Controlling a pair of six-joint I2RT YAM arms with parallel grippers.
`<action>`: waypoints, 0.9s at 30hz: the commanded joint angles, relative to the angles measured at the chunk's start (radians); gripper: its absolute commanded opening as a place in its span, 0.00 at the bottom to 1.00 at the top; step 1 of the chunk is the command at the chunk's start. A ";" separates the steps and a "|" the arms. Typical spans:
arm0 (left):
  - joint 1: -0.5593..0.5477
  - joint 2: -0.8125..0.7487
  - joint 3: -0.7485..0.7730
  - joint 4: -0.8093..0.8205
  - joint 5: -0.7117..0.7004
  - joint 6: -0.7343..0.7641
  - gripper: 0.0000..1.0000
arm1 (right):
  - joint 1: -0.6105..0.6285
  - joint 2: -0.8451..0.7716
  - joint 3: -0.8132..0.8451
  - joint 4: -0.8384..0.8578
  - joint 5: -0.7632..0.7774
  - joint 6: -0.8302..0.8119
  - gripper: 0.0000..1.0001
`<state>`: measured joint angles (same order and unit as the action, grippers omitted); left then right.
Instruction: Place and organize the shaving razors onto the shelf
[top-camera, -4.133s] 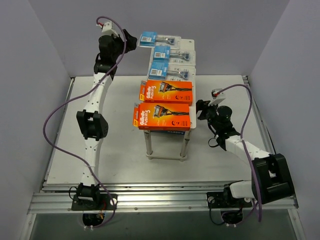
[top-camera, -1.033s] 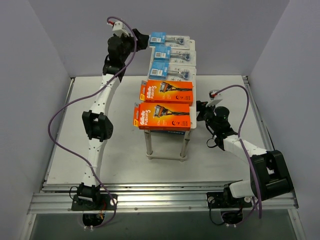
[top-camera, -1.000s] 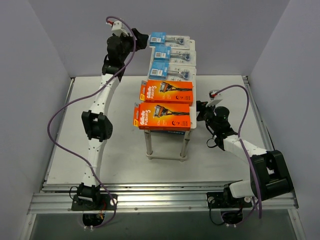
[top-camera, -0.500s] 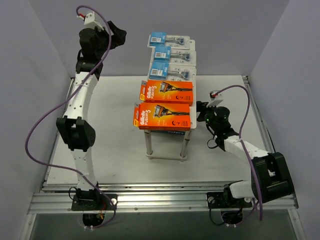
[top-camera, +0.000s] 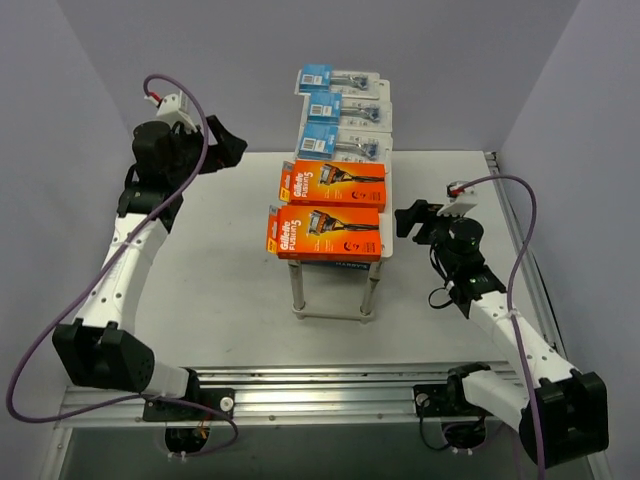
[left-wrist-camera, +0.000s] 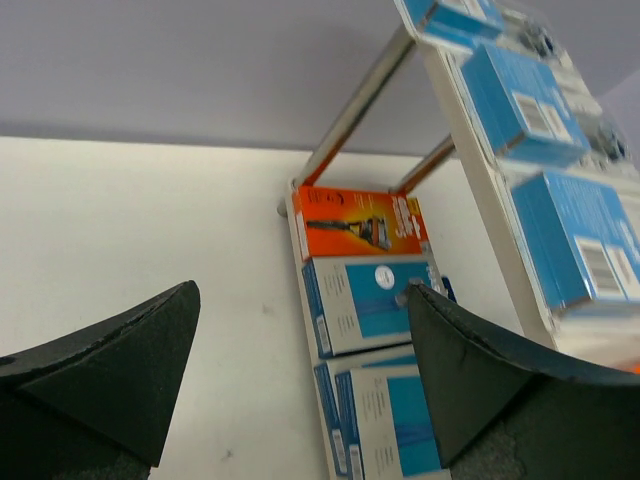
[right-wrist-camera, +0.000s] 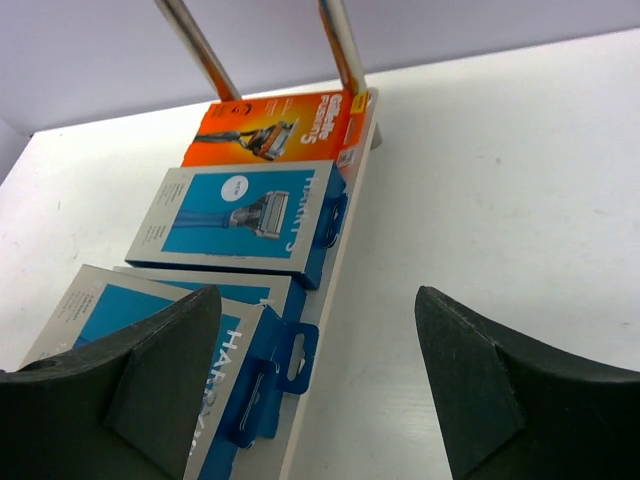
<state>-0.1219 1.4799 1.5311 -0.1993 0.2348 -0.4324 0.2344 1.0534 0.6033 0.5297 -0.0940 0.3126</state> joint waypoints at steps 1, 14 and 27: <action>-0.039 -0.145 -0.080 -0.066 0.031 0.078 0.94 | -0.007 -0.096 0.064 -0.103 0.089 -0.047 0.74; -0.219 -0.372 -0.256 -0.239 -0.038 0.133 0.94 | -0.007 -0.205 0.164 -0.313 0.089 -0.083 0.74; -0.298 -0.408 -0.255 -0.348 -0.065 0.158 0.94 | -0.006 -0.225 0.187 -0.359 0.114 -0.092 0.74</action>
<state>-0.4057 1.0897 1.2537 -0.5320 0.1825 -0.2913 0.2340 0.8421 0.7391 0.1654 0.0021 0.2337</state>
